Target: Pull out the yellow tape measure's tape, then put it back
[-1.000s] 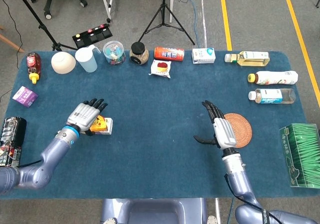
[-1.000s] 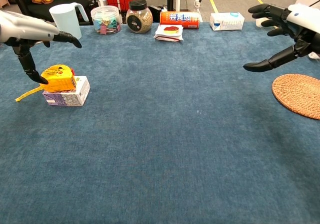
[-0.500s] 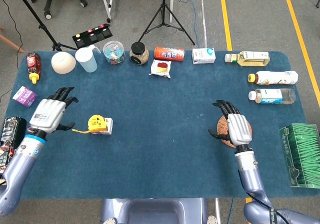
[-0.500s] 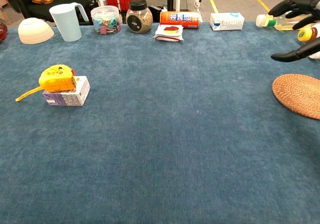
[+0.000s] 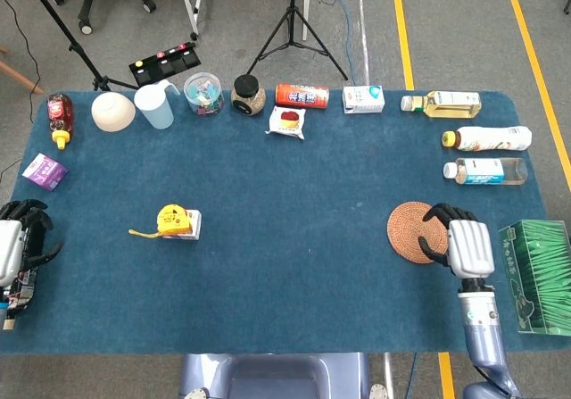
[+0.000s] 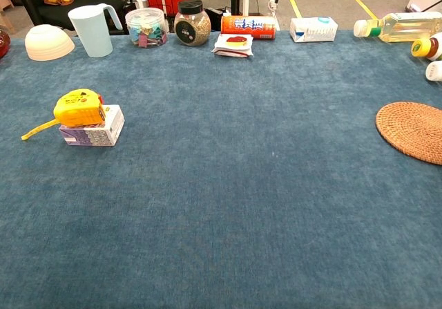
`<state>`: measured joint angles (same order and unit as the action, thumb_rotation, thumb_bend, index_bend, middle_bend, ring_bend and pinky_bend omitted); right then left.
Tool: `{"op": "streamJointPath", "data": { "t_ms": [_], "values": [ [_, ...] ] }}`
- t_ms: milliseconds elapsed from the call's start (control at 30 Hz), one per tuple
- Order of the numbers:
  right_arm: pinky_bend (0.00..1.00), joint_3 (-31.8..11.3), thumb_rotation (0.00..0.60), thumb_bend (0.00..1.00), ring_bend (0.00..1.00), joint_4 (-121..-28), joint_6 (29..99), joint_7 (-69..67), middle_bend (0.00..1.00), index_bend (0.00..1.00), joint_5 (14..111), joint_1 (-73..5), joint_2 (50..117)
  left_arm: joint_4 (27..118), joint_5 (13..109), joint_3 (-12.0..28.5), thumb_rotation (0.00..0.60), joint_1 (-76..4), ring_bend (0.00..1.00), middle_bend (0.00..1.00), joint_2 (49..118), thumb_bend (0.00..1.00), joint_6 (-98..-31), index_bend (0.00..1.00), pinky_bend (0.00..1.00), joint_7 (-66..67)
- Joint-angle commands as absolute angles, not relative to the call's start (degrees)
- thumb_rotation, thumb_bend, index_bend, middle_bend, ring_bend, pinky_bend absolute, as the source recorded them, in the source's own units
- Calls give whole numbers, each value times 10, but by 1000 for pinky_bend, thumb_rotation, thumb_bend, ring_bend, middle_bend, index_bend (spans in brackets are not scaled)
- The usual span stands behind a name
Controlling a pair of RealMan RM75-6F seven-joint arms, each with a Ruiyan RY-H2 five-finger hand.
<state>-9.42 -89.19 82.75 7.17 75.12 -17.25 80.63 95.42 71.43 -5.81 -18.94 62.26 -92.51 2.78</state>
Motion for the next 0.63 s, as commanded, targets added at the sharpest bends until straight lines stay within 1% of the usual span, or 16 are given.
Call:
{"op": "streamJointPath", "data": {
  "t_ms": [33, 167, 367, 633],
  "values": [
    [377, -74, 600, 322, 402, -891, 856, 67, 397, 474, 761, -143, 800, 937, 728, -68, 600, -161, 315, 385, 635, 209, -945, 549, 435, 17],
    [392, -52, 600, 330, 412, -899, 885, 67, 408, 485, 775, -111, 794, 917, 743, -75, 600, -128, 329, 404, 651, 208, -959, 568, 437, 11],
    [401, -31, 600, 333, 417, -915, 914, 76, 418, 492, 791, -78, 785, 909, 763, -76, 600, -99, 331, 405, 660, 209, -965, 568, 437, 10],
    [402, -27, 600, 332, 416, -924, 917, 71, 417, 491, 800, -61, 771, 924, 793, -68, 600, -91, 331, 405, 653, 209, -950, 568, 428, 20]
  ]
}}
